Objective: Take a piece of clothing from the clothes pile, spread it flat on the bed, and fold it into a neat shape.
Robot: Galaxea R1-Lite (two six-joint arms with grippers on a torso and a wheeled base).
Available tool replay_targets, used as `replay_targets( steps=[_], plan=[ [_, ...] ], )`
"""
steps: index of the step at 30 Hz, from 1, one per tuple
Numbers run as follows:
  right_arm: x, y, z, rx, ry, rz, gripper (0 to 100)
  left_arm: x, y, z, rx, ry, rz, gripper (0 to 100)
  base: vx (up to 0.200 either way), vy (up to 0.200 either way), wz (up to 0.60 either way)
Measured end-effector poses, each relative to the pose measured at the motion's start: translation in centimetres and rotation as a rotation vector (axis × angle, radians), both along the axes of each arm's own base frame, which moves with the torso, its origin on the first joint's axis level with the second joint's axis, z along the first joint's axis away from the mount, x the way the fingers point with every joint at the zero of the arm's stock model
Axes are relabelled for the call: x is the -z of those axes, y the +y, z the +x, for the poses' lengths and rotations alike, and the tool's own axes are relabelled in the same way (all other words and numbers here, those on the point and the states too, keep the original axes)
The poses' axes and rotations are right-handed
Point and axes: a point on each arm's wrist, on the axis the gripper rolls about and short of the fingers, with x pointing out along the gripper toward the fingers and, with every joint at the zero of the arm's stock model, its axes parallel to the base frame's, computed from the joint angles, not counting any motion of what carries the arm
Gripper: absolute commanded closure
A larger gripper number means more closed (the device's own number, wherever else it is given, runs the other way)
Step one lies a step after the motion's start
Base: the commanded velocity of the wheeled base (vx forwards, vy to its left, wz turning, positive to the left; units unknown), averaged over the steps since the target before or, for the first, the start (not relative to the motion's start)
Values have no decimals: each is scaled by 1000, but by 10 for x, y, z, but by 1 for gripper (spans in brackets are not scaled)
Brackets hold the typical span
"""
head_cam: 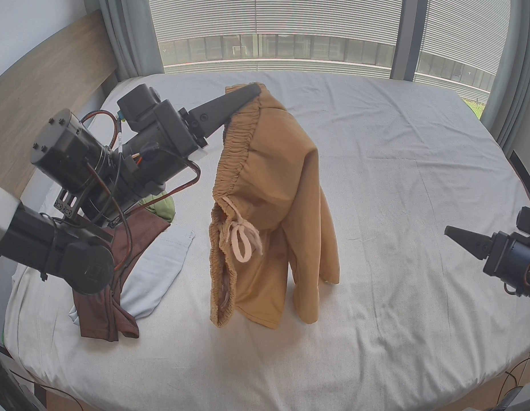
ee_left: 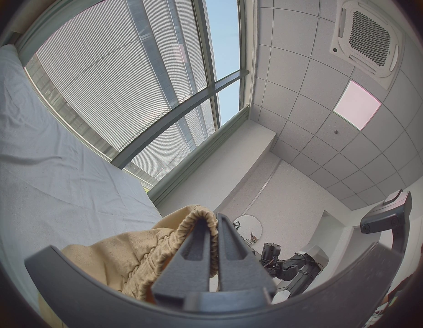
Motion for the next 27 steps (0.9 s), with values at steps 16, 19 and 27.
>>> replay_targets(
  steps=[16, 19, 27],
  plan=[
    [52, 42, 64, -58, 167, 91, 0, 8, 8, 9, -34, 6, 9, 100, 0, 0, 0],
    [62, 49, 72, -64, 195, 101, 0, 9, 9, 9, -37, 6, 9, 100, 0, 0, 0],
    [94, 62, 95, -68, 242, 96, 0, 10, 13, 12, -53, 5, 9, 100, 0, 0, 0]
  ],
)
